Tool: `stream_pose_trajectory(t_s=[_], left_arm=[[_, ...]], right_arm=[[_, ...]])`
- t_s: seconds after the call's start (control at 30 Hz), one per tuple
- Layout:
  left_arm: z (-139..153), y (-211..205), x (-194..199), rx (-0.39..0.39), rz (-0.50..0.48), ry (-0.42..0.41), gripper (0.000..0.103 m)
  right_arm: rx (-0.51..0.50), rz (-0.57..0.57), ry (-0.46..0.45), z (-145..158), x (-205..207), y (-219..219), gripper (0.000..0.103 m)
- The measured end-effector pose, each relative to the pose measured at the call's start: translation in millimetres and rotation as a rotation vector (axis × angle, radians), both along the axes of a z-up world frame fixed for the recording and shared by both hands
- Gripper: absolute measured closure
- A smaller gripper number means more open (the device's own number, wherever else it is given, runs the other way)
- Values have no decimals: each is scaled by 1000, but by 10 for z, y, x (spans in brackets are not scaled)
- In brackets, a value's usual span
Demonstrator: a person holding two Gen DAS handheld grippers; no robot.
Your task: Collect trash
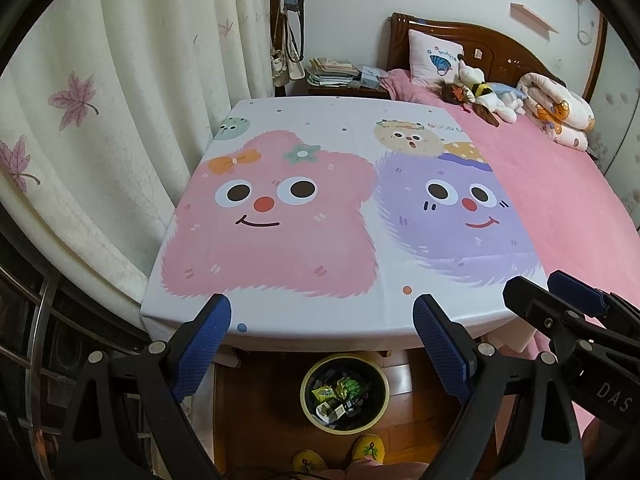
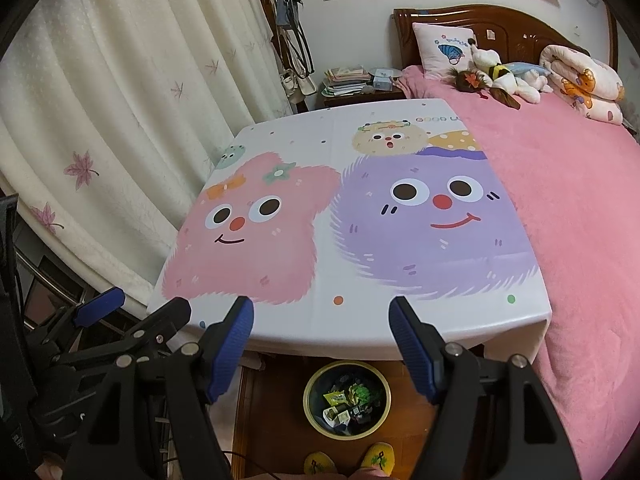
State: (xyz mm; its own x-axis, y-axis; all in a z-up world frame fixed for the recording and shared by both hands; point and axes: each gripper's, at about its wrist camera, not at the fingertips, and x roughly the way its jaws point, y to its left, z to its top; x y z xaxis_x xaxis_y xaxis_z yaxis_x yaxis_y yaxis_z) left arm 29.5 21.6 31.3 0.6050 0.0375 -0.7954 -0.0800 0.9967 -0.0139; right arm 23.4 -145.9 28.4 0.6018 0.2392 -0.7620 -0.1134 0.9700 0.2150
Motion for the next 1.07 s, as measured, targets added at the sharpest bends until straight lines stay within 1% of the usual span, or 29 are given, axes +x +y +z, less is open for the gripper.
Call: stream_pose_trajectory(t_s=[0.73,1.07], left_arm=[[-86,3,65,18,4,39,12],[-139,29,115,11,35,58,12]], right_arm=[[25,5,36,-77,125,-53,32],[26,21,56,-126,209,-76,32]])
